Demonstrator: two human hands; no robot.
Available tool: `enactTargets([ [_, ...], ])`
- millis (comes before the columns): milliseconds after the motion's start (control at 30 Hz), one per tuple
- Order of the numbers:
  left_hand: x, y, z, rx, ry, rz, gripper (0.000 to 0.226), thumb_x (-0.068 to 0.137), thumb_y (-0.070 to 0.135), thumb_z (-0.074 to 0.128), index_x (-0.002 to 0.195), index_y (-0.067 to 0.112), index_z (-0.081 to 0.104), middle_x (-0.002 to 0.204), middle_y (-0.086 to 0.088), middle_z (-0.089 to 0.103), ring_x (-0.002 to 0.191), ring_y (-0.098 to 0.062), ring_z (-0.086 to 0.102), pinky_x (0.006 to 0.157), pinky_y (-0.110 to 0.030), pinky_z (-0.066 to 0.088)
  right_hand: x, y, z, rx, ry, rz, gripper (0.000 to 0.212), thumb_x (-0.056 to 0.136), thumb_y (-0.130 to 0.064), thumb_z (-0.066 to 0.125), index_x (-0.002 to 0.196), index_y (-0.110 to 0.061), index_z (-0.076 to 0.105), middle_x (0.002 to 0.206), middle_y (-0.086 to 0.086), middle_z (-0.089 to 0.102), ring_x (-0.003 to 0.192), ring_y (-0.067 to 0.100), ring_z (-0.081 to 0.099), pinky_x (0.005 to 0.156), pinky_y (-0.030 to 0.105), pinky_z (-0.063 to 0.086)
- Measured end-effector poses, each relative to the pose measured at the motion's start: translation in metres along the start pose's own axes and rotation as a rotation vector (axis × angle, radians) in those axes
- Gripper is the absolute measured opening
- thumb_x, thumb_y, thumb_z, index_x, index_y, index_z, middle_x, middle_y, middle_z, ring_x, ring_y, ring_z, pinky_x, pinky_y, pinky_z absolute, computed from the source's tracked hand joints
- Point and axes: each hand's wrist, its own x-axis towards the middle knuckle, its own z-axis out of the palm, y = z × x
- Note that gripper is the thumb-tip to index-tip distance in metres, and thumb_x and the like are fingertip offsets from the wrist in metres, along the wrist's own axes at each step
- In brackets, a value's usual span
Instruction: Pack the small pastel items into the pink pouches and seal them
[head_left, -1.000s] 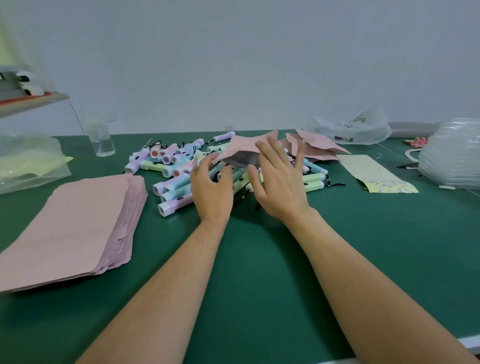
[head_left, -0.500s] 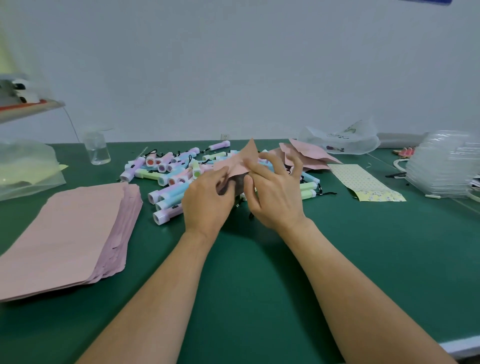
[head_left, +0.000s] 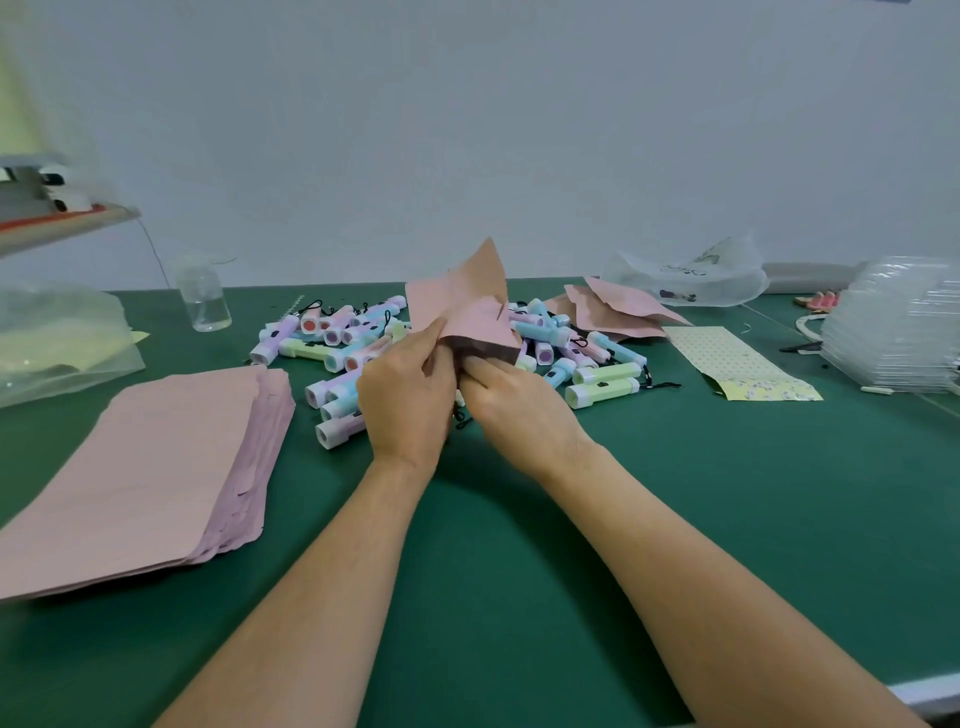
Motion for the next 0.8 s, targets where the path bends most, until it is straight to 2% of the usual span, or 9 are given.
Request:
enactTargets([
  [67,-0.002,0.004,-0.001,0.019,-0.005,0.069,0.030,0.095,0.007,0.068,0.121,0.016,0.081,0.087,0.001,0.079,0.070,-0.014,0.062,0.069,-0.033,0.056,0.002,-0.003,0.002,-0.022,-0.131,0.104,0.040,0.088,0.009,0.055,0.127,0.000,0.061,0.122,0.018,0.062,0.106,0.033,0.063,0.079,0.039,0.052],
  [133,-0.005,0.007,0.000,0.060,0.004,0.114,0.030,0.095,0.010,0.072,0.122,0.016,0.080,0.106,-0.002,0.082,0.087,-0.022,0.075,0.076,-0.036,0.061,0.006,-0.007,0.002,-0.010,-0.128,0.236,0.045,0.093,0.003,0.055,0.137,-0.005,0.053,0.131,0.013,0.058,0.112,0.029,0.061,0.073,0.036,0.049],
  [233,-0.006,0.011,0.002,0.139,0.017,0.123,0.027,0.097,0.019,0.074,0.123,0.019,0.080,0.109,-0.001,0.081,0.091,-0.024,0.076,0.072,-0.037,0.061,0.007,-0.007,0.004,-0.022,-0.077,0.309,0.044,0.094,0.001,0.053,0.137,-0.006,0.051,0.132,0.015,0.057,0.116,0.031,0.058,0.085,0.038,0.050],
  [333,-0.006,0.011,0.000,0.123,-0.016,0.091,0.027,0.097,0.022,0.074,0.124,0.019,0.079,0.108,0.002,0.081,0.094,-0.023,0.075,0.076,-0.039,0.061,0.006,0.001,0.003,0.024,-0.008,0.240,0.047,0.084,0.011,0.055,0.129,0.000,0.055,0.129,0.019,0.056,0.117,0.034,0.052,0.097,0.039,0.042],
  [433,-0.011,0.016,0.003,0.069,-0.026,0.142,0.027,0.094,0.013,0.076,0.120,0.016,0.081,0.092,-0.002,0.081,0.074,-0.023,0.070,0.066,-0.035,0.056,0.004,0.010,-0.003,0.343,0.093,0.322,0.035,0.080,0.017,0.050,0.104,-0.007,0.059,0.099,0.005,0.055,0.091,0.021,0.049,0.075,0.032,0.038],
  [533,-0.013,0.027,0.011,0.034,0.031,0.202,0.027,0.092,0.008,0.077,0.118,0.012,0.081,0.071,-0.006,0.075,0.059,-0.013,0.037,0.060,-0.024,0.036,0.007,0.014,-0.008,0.588,0.214,0.426,0.032,0.086,0.013,0.043,0.083,-0.018,0.042,0.074,-0.007,0.038,0.064,0.005,0.034,0.057,0.017,0.031],
  [600,-0.013,0.027,0.013,0.025,0.043,0.229,0.026,0.092,0.009,0.078,0.118,0.012,0.081,0.074,-0.003,0.077,0.062,-0.006,0.035,0.061,-0.020,0.034,0.006,0.015,-0.012,0.772,0.258,0.494,0.028,0.088,0.014,0.039,0.078,-0.012,0.044,0.070,-0.001,0.047,0.059,0.007,0.036,0.054,0.014,0.036],
  [667,-0.017,0.024,0.014,0.059,0.024,0.260,0.026,0.092,0.011,0.081,0.118,0.014,0.082,0.078,-0.001,0.079,0.059,-0.008,0.043,0.062,-0.018,0.034,0.007,0.016,-0.014,0.947,0.335,0.561,0.026,0.086,0.016,0.037,0.075,-0.004,0.050,0.070,0.007,0.054,0.063,0.010,0.040,0.053,0.024,0.038],
  [800,-0.023,0.026,0.019,0.101,0.011,0.291,0.023,0.090,0.015,0.083,0.113,0.015,0.083,0.062,-0.001,0.070,0.055,-0.012,0.033,0.050,-0.026,0.036,0.013,0.013,-0.021,1.394,0.587,0.720,0.025,0.085,0.016,0.041,0.080,-0.002,0.057,0.072,0.007,0.053,0.066,0.011,0.048,0.056,0.022,0.042],
])
